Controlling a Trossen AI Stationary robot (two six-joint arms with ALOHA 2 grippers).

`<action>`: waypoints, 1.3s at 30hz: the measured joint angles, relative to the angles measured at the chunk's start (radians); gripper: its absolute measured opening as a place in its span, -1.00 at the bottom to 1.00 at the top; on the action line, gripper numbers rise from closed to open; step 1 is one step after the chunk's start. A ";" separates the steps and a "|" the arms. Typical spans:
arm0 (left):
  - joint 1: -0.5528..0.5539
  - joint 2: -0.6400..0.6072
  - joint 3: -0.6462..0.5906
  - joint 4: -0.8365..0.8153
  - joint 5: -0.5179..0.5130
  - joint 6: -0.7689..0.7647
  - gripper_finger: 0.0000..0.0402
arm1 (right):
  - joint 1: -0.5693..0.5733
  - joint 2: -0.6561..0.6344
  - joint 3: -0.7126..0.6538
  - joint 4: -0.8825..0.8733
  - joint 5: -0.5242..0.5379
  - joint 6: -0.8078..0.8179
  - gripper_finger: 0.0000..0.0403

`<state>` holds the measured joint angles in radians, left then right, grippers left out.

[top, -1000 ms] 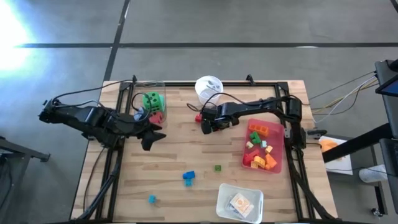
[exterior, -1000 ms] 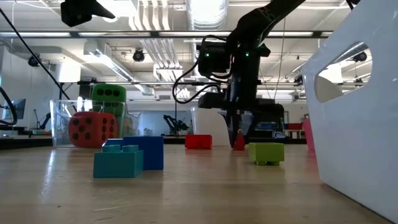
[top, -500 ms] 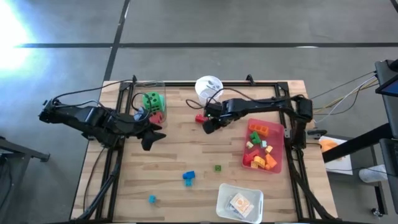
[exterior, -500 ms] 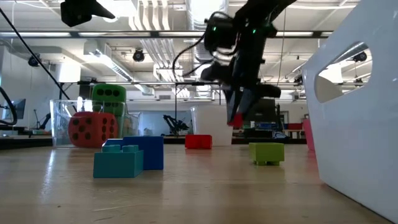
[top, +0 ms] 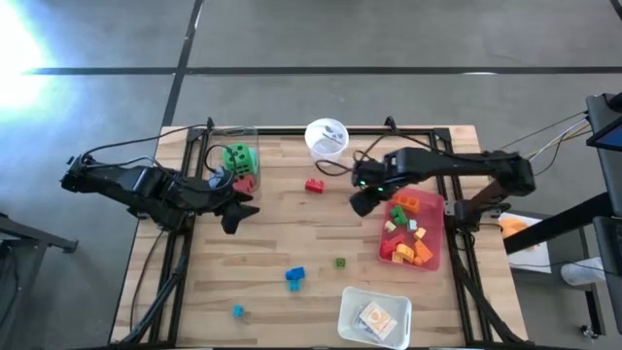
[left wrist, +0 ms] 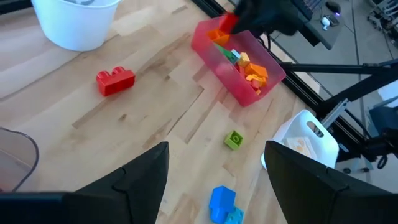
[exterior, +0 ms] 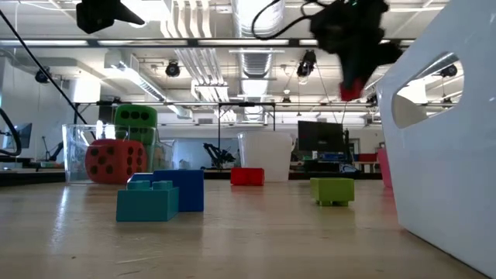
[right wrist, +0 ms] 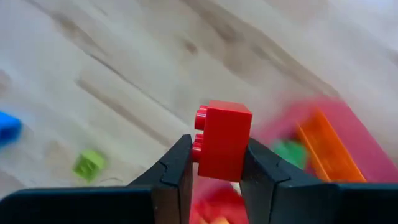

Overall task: Pick & Place Toys
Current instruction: Put the right red game piece into the pink bin

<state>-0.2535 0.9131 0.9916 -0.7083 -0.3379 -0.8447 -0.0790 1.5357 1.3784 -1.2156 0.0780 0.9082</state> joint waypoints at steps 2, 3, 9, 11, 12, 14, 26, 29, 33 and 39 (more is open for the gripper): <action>0.000 0.000 0.000 0.000 -0.009 0.000 0.32 | 0.018 -0.034 -0.005 -0.079 0.000 0.044 -0.57; 0.000 0.000 0.000 0.000 -0.010 0.000 0.32 | 0.026 -0.050 -0.009 -0.111 0.000 0.073 -0.55; 0.001 0.000 0.000 0.000 -0.014 0.040 0.32 | 0.083 -0.142 -0.099 -0.198 0.020 0.252 -0.57; 0.001 0.000 0.000 0.001 -0.014 0.050 0.32 | 0.102 -0.174 -0.145 -0.197 0.020 0.301 -0.57; 0.003 0.000 0.000 0.001 -0.014 0.054 0.32 | 0.111 -0.190 -0.167 -0.200 0.019 0.330 -0.57; 0.006 0.000 0.000 0.000 -0.016 0.057 0.32 | 0.122 -0.221 -0.214 -0.211 0.018 0.391 -0.57; 0.011 0.000 0.000 0.001 -0.018 0.053 0.32 | 0.129 -0.338 -0.495 -0.203 -0.033 0.570 -0.57; 0.011 0.000 0.000 0.004 -0.018 0.046 0.32 | 0.127 -0.337 -0.542 -0.156 -0.034 0.517 -0.57; 0.011 0.000 0.000 0.008 -0.018 0.037 0.32 | 0.127 -0.335 -0.593 -0.075 -0.033 0.483 -0.57; 0.013 0.000 0.000 0.009 -0.019 0.033 0.32 | 0.127 -0.335 -0.624 -0.056 -0.026 0.351 -0.57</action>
<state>-0.2405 0.9131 0.9916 -0.6998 -0.3566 -0.8116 0.0479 1.2003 0.7542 -1.2720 0.0521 1.2589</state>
